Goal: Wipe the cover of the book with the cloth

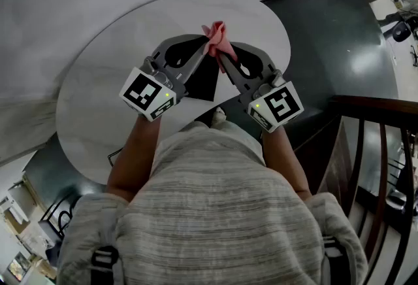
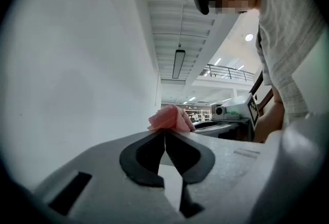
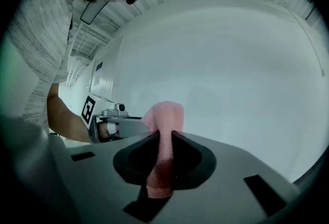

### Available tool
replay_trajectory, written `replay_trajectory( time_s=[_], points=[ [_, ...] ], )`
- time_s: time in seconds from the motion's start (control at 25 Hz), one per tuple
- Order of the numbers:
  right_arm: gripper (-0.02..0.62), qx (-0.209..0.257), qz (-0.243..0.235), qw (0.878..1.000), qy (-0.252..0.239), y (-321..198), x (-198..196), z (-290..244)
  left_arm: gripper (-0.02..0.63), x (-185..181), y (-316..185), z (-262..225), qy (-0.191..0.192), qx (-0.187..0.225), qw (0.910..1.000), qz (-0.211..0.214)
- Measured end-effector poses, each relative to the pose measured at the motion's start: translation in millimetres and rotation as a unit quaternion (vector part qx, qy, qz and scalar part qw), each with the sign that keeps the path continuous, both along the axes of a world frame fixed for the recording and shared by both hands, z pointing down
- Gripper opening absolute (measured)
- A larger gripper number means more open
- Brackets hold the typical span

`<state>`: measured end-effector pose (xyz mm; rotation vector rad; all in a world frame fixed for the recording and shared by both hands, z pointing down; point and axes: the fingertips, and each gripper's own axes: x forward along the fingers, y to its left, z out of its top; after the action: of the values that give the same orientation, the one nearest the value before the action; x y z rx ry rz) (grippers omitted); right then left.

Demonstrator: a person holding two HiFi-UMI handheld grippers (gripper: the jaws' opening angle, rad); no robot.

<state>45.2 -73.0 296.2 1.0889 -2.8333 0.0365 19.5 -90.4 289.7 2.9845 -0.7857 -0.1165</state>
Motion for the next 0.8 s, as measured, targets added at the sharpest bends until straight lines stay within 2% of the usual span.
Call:
replay_trajectory(
  time_s=[0.56, 0.8],
  points=[
    [0.052, 0.0, -0.002, 1.0, 0.0, 1.0, -0.2, -0.7, 0.017, 0.9, 1.4, -0.4, 0.002, 0.0, 1.0, 0.002],
    [0.054, 0.001, -0.014, 1.0, -0.019, 3.1, -1.7, -4.5, 0.017, 1.1, 1.5, -0.8, 0.004, 0.0, 1.0, 0.003]
  ],
)
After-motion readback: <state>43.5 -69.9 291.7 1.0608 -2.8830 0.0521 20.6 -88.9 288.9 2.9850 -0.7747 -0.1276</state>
